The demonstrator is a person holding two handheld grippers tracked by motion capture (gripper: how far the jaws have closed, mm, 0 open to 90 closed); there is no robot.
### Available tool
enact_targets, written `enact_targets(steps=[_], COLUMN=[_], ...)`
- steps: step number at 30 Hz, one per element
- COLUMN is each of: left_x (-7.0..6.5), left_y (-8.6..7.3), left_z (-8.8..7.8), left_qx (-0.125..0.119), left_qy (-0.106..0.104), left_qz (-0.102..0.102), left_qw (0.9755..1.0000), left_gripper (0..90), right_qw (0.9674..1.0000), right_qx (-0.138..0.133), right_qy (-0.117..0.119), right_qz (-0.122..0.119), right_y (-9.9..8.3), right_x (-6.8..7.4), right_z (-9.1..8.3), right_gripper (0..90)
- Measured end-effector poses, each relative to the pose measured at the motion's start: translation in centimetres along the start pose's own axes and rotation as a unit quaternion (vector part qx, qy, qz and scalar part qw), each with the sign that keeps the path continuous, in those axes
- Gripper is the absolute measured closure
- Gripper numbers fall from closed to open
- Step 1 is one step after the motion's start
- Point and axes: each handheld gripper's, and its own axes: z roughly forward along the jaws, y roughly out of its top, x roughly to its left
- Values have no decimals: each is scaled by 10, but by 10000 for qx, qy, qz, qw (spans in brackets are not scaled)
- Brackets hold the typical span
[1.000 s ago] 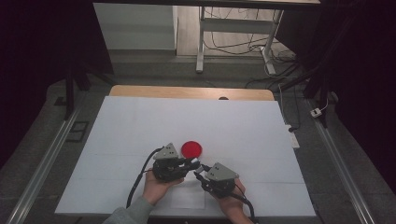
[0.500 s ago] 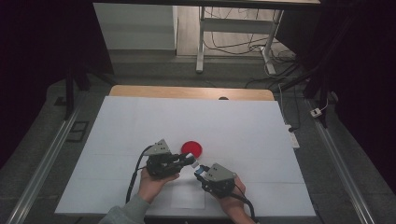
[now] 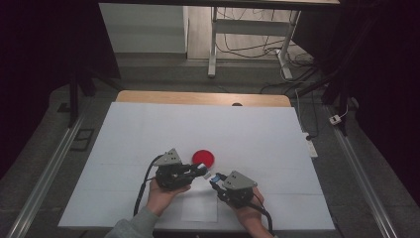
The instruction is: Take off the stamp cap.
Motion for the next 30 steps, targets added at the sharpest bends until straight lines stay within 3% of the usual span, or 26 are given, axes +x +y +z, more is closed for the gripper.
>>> enact_targets(steps=[20, 30], left_x=[2, 3], left_y=[0, 0], left_z=[-4, -6], left_qx=[-16, -30], left_qy=[96, 155], left_qz=[24, 48], left_qw=[10000, 9999], left_gripper=[758, 757], right_qw=[9992, 9985], right_qx=[-109, -163], right_qy=[-90, -204], right_qz=[387, 491], right_y=[-10, -20], right_x=[-23, -39], right_z=[-18, -41], right_gripper=[644, 644])
